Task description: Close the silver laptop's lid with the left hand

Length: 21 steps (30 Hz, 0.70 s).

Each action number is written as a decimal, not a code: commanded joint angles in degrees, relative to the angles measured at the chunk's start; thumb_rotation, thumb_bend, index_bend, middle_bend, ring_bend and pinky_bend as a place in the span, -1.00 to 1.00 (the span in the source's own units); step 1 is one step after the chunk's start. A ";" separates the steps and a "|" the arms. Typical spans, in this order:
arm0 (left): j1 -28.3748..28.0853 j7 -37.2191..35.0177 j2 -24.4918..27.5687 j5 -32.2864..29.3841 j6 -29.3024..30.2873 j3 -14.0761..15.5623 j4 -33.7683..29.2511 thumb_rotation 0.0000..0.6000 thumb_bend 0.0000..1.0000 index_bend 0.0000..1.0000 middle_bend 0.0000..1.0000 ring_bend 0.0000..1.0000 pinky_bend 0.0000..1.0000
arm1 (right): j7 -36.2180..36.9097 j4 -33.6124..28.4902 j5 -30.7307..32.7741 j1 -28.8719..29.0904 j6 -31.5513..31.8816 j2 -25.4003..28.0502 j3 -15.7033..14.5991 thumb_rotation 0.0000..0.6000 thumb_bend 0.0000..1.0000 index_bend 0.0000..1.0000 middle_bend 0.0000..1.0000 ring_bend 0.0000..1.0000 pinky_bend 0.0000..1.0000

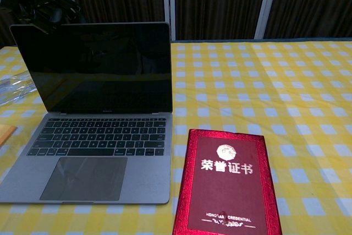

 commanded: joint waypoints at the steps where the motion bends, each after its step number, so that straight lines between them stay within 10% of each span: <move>1: 0.33 -0.39 1.73 0.96 -0.65 0.94 -1.88 1.00 1.00 -0.27 -0.32 -0.33 -0.23 | -0.11 -0.04 -0.10 -0.03 0.08 -0.04 -0.05 1.00 -1.00 -1.00 -1.00 -1.00 -1.00; 21: 3.01 -2.49 6.24 12.91 -2.44 7.29 -10.75 1.00 1.00 -0.26 -0.32 -0.33 -0.23 | -0.29 -0.36 -0.70 -0.46 1.03 -0.04 -0.31 1.00 -1.00 -1.00 -1.00 -1.00 -1.00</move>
